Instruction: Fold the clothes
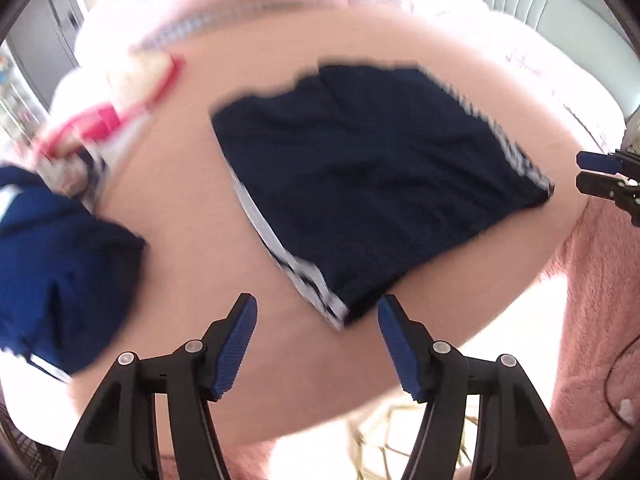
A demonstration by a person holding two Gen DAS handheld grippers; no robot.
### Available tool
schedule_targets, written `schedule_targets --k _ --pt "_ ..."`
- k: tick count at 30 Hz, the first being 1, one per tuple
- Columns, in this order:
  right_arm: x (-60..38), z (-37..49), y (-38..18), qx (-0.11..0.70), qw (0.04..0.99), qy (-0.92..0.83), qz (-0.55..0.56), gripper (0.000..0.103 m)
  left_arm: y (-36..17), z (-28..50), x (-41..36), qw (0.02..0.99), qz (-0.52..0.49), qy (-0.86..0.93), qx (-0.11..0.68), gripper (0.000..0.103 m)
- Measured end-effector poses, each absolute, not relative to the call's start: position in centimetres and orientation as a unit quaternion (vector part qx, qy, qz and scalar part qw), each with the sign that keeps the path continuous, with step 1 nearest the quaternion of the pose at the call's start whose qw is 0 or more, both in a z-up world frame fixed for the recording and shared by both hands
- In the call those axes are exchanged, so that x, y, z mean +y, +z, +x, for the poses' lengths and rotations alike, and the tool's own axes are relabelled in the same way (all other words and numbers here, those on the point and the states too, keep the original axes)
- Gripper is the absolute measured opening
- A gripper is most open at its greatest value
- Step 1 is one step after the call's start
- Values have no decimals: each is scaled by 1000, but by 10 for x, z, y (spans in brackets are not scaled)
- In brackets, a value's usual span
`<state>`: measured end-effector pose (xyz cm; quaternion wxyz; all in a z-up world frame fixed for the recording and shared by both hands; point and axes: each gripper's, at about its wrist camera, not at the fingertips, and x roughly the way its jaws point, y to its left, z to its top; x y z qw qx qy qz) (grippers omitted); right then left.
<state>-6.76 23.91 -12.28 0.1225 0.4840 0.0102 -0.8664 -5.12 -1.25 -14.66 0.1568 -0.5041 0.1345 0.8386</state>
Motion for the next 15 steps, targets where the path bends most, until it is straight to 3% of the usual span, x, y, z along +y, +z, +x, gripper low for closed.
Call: schedule_targets --k 2,6,11,15 --pt "238 -73 -114 8 123 -879 462 52 -139 -58 -10 161 -489 847 133 45" --pt "236 -111 -111 35 93 -883 458 42 -135 -97 -10 163 -487 852 103 32" --pt "248 -177 -108 42 86 -885 455 41 -138 -160 -19 197 -492 847 38 30" --pt "259 -239 -131 50 78 -871 482 41 -154 -203 8 214 -494 842 33 30"
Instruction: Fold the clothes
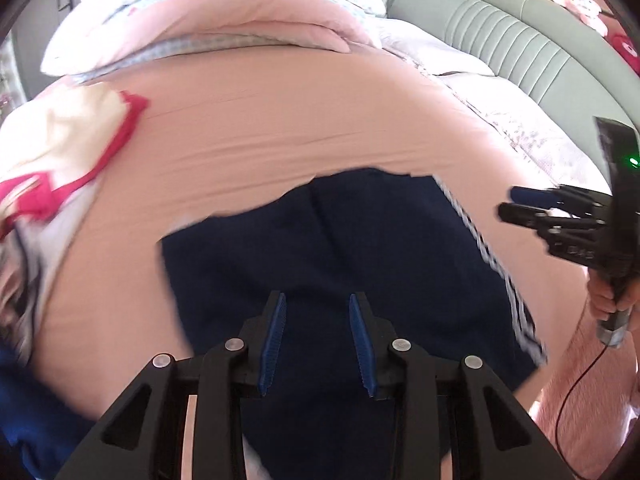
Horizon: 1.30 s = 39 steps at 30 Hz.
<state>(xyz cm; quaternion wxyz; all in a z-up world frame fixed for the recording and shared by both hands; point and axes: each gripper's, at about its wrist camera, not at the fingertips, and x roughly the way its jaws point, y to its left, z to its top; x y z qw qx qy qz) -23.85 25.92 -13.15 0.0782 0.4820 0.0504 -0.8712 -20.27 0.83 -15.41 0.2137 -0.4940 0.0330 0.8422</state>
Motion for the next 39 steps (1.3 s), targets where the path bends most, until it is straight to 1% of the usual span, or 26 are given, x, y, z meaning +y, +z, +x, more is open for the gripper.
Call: schedule_targets --k 4,7,10,12,13,14,15,16,17,20,22,24,25,27,29,31,33,35,37,39 --pt "270 -287 -160 36 76 -856 511 41 -174 -243 26 206 -497 843 30 30" --pt "296 -311 -179 -36 80 -845 528 42 -180 -266 26 202 -494 846 2 30" --pt "316 -321 -198 -102 97 -835 532 42 -192 -283 34 198 -496 845 4 30" --pt "316 -320 -197 -108 112 -841 518 44 -196 -290 39 200 -497 844 7 30" --pt "311 -320 -197 -110 134 -836 521 41 -198 -292 43 201 -496 844 10 30" --pt "306 -321 -197 -112 156 -830 524 30 -199 -291 46 202 -493 846 15 30" --pt "298 -319 -195 -114 184 -824 523 23 -199 -289 49 201 -487 850 22 29" --pt "290 -315 -192 -107 209 -819 524 17 -198 -286 51 197 -481 853 30 24" --pt "282 -311 -189 -100 233 -813 524 17 -197 -283 52 188 -475 858 41 20" --pt "259 -292 -167 -62 330 -794 507 17 -198 -276 45 139 -480 863 74 18" --pt "248 -276 -149 -33 389 -782 487 17 -203 -275 33 129 -495 857 64 19" --pt "244 -266 -141 -1 390 -794 466 18 -206 -273 23 124 -504 853 52 18" --pt "246 -267 -140 4 371 -804 465 18 -206 -272 19 124 -505 853 47 18" --pt "258 -276 -149 -17 306 -826 473 18 -207 -271 17 129 -505 852 46 18" --pt "277 -293 -166 -58 223 -842 488 29 -207 -270 17 127 -505 852 50 18" --pt "288 -305 -181 -89 171 -846 497 31 -207 -269 17 122 -503 854 52 18" --pt "297 -314 -195 -128 154 -841 503 31 -207 -268 20 120 -501 856 46 18" --pt "296 -317 -205 -153 171 -828 512 34 -206 -264 22 119 -503 855 35 18" --pt "291 -316 -203 -160 209 -820 508 34 -201 -258 20 119 -508 853 24 18" --pt "278 -311 -196 -178 278 -794 511 34 -190 -245 13 115 -510 853 4 18"
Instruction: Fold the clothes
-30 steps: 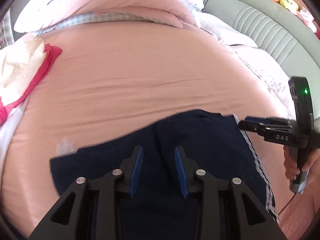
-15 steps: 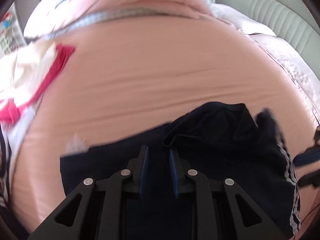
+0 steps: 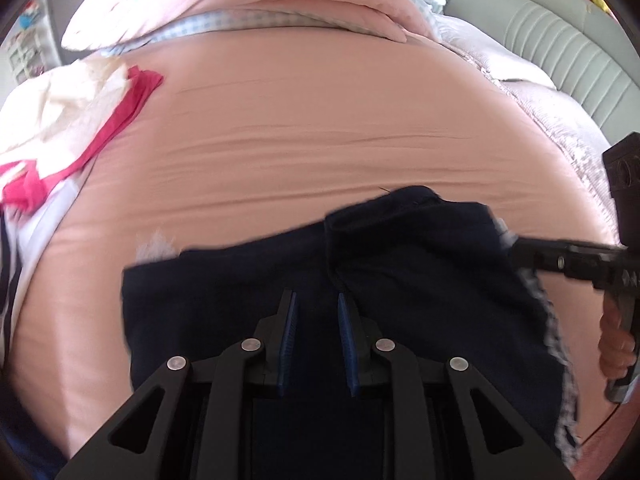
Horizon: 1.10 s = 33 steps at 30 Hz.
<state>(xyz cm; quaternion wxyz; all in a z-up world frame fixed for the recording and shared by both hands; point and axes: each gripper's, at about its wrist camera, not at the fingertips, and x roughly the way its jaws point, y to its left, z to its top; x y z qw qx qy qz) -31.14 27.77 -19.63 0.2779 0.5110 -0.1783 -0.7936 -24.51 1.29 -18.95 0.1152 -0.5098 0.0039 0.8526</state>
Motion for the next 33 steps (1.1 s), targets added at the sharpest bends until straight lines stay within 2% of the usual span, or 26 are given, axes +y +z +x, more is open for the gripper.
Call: schedule_targets --k 4,8,10,15,18,21,24,28,33 --pt "237 -286 -165 -111 367 -792 475 34 -187 -225 13 122 -504 853 -58 19" --pt "213 -261 -147 -70 433 -782 442 37 -202 -223 19 118 -522 844 -37 19" --pt "215 -264 -148 -63 400 -802 438 37 -200 -225 20 129 -515 846 -53 19" --pt "278 -307 -182 -165 190 -837 486 37 -192 -230 31 168 -496 849 -71 19" --pt "303 -314 -200 -177 111 -841 499 37 -194 -236 41 187 -498 844 -70 19" --pt "285 -314 -198 -85 97 -862 490 37 -195 -234 52 194 -501 840 -69 19" --pt "266 -309 -199 -21 125 -864 487 39 -196 -229 62 194 -510 835 -71 19" --pt "257 -304 -194 -112 256 -818 504 39 -197 -228 68 196 -517 830 -70 19" --pt "220 -283 -182 -67 338 -792 504 39 -205 -228 63 184 -523 829 -73 19"
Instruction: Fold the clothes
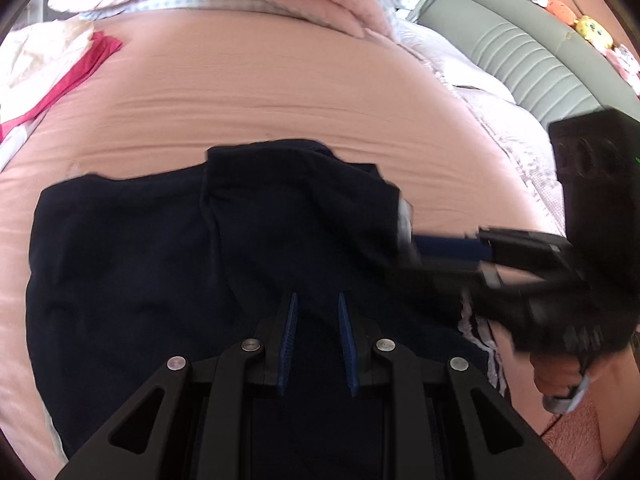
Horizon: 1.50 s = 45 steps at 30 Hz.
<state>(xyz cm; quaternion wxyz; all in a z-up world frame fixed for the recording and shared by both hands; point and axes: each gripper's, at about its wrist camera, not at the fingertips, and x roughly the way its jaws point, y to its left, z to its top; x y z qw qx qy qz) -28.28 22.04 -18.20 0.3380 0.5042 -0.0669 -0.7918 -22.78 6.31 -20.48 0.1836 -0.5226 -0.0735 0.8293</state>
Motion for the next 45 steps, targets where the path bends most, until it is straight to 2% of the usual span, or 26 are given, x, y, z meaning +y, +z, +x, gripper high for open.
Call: schedule_targets --k 6,9,13,16,18,19,20,21,25,27,31,36,39,41,45 --pt "211 -254 -165 -42 409 -769 489 38 -212 -226 55 180 -533 823 -76 19" --pt "215 -253 -166 -45 404 -769 493 38 -211 -229 59 180 -535 823 -70 19" --pt "213 -267 -171 -51 334 -800 495 38 -206 -227 58 186 -536 821 -62 19" --pt "218 -281 -188 -95 257 -822 500 38 -200 -229 61 189 -534 823 -40 19" --pt "217 -284 -200 -106 240 -823 504 38 -196 -230 63 185 -530 827 -25 19" --pt "211 -282 -198 -95 250 -821 504 33 -195 -231 63 182 -530 828 -22 20" --pt "206 -280 -197 -85 262 -819 504 18 -195 -232 64 179 -530 829 -20 20" --pt "196 -275 -191 -70 295 -809 503 11 -194 -234 65 178 -529 829 -19 20" --pt "165 -243 -166 24 338 -818 464 2 -194 -237 67 178 -530 829 -18 20" --pt "162 -243 -171 58 287 -826 481 1 -197 -239 68 182 -533 826 -19 20" --pt "203 -258 -177 28 169 -853 492 1 -198 -240 71 202 -528 825 -5 20" --pt "261 -273 -167 -41 94 -870 482 1 -192 -260 85 214 -506 835 -7 20" --pt "278 -286 -178 -47 59 -863 499 1 -197 -278 87 185 -506 842 -7 20" --pt "279 -293 -189 -47 52 -855 515 3 -198 -287 87 179 -506 843 -17 20" --pt "285 -295 -188 -115 84 -844 517 6 -193 -297 90 195 -489 850 -22 20"
